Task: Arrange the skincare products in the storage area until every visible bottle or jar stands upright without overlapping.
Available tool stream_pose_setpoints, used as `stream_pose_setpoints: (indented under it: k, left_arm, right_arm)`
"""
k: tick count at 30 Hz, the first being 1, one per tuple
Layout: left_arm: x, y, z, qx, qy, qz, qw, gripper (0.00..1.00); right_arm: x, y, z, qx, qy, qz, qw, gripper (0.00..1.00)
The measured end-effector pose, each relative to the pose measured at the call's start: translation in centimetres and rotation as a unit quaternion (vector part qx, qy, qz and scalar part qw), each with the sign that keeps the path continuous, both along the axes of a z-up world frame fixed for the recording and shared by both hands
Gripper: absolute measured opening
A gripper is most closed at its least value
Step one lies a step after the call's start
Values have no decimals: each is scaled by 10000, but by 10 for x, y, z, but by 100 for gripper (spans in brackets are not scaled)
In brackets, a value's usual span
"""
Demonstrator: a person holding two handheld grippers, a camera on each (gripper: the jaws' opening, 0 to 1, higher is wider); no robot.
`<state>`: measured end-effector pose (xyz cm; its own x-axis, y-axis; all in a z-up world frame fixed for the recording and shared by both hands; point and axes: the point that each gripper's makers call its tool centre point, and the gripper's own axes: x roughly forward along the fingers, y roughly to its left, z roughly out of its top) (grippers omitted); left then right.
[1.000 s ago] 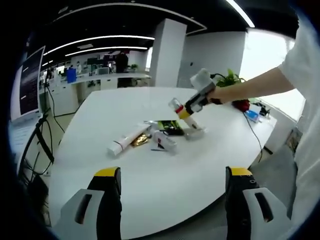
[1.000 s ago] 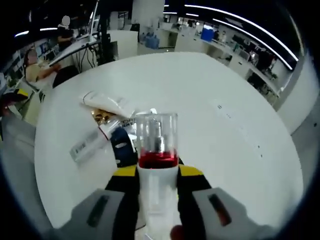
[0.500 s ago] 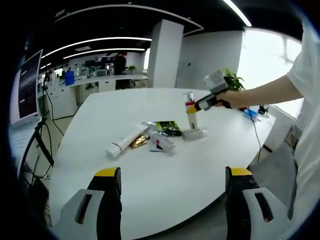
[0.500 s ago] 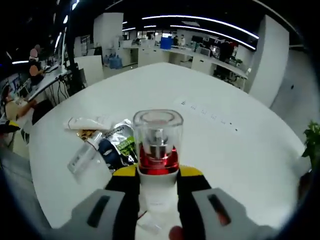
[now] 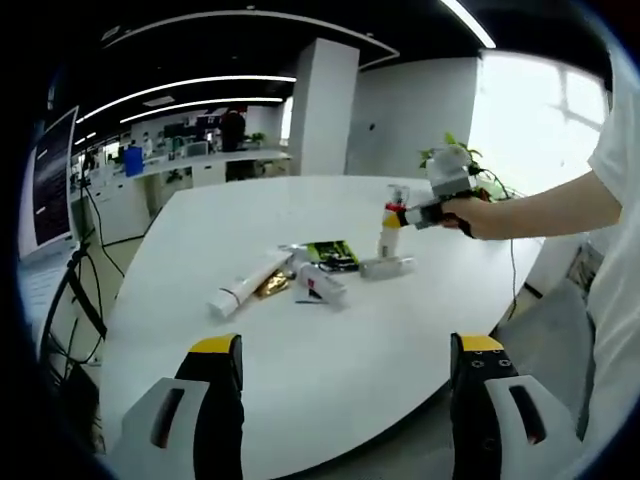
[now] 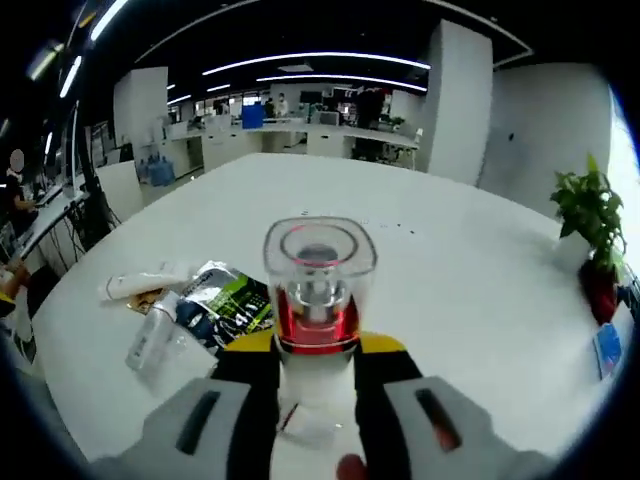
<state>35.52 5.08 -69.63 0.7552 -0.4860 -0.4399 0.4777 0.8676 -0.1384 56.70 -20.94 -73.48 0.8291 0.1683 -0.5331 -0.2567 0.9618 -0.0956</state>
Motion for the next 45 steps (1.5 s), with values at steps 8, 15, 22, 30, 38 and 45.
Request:
stream_pose_setpoints:
  k: [8,15,22,30,38,45]
  left_arm:
    - [-2,-3,2,25,-6,-30,10000,83]
    - [-3,-5,3,42,-14,-53,10000,83]
    - [-2,-5,3,52,-27,-69,10000,83]
    - [-3,-6,3,70,-38,-103,9999,83]
    - [-3,-6,3,75,-36,-132,9999,83]
    - [-3,-6,3,72,-31,-149,9999,83]
  right_arm:
    - [-1,-11,-1,-13,-128,-492,9987,28]
    - [-11,-18,-2,61,-189,-851,9962,28]
    - [-19,-22,-1,43,-219,-1069,9940,28]
    - [-23,-21,-1,31,-144,-1193,9928,28]
    - [-28,-21,-1,51,-140,-1304,9914,28]
    - [-28,-22,-1,54,-145,-1292,9915,28]
